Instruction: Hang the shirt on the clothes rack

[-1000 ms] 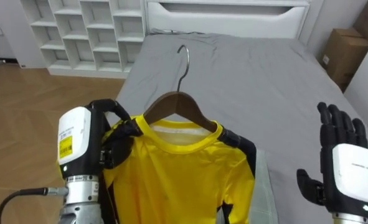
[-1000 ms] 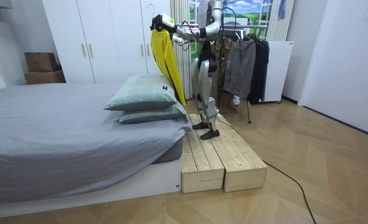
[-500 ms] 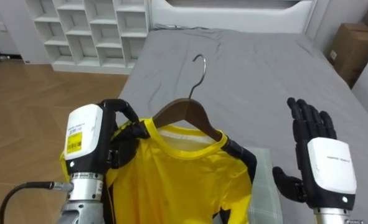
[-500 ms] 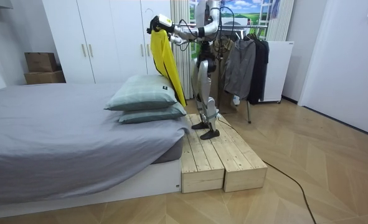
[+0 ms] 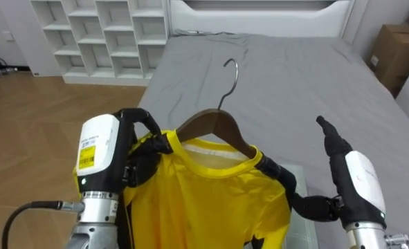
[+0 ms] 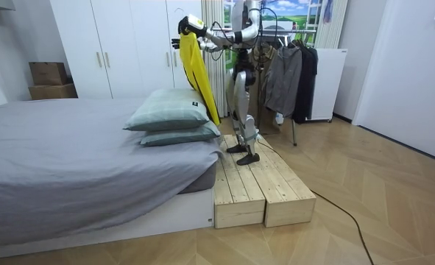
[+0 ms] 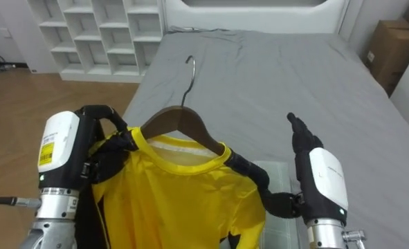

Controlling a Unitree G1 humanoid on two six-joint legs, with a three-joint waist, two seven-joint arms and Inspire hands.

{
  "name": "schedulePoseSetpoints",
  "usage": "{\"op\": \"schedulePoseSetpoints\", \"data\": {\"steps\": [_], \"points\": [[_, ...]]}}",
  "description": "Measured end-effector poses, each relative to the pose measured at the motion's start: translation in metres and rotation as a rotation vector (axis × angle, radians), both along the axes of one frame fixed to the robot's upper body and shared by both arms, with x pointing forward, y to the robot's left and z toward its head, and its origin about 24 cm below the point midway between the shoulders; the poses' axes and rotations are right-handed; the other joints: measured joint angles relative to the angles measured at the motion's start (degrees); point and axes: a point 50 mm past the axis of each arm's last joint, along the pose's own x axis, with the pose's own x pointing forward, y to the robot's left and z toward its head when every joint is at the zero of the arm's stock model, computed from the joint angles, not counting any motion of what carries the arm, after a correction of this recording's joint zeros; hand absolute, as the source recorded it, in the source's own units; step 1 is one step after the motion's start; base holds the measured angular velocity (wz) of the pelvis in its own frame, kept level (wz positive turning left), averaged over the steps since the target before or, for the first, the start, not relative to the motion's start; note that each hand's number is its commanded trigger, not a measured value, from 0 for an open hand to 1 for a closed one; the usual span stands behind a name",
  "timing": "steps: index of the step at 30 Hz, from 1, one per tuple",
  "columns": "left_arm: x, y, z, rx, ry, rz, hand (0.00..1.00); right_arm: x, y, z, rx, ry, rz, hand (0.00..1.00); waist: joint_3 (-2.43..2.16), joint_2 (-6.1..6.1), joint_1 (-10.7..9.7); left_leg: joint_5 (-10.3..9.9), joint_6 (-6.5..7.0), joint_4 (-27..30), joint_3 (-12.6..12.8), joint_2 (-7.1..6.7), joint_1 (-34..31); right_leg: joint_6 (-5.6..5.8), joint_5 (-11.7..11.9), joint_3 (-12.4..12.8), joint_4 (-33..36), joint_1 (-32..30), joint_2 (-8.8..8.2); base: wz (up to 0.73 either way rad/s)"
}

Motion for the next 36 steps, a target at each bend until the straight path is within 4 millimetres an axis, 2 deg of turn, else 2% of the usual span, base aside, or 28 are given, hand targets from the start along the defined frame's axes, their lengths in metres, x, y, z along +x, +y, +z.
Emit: {"op": "schedulePoseSetpoints", "data": {"steps": [3,13,24,36], "points": [[-0.001,-0.002,0.001,0.024,-0.022,-0.012,1.0,0.0,0.001,-0.001,0.014,0.025,0.02,0.0,0.22,-0.36,0.0,0.0,0.0,0.0,0.0,-0.02,-0.3,0.01,0.0,0.0,-0.1,-0.3,-0.01,0.0],[-0.002,-0.005,0.002,0.063,-0.038,-0.031,1.0,0.002,0.003,-0.002,0.012,0.069,0.073,0.0,0.17,-0.66,0.2,0.0,0.0,0.0,0.0,-0.07,-0.4,0.09,-0.1,0.1,-0.1,-0.3,-0.08,0.0],[-0.002,-0.006,0.002,0.066,-0.04,-0.041,1.0,0.014,0.011,0.013,0.02,0.017,0.121,0.0,0.2,-2.11,0.6,0.0,0.0,0.0,0.0,-0.08,0.0,0.09,-0.1,0.3,0.1,0.0,-0.05,0.0],[-0.002,-0.012,0.0,0.07,-0.039,-0.053,1.0,0.015,0.014,0.019,0.049,-0.005,0.135,0.0,0.24,-2.27,1.3,0.0,0.0,-0.2,0.0,-0.12,-0.2,0.1,-0.1,0.0,-0.1,0.0,-0.07,0.0]]}}
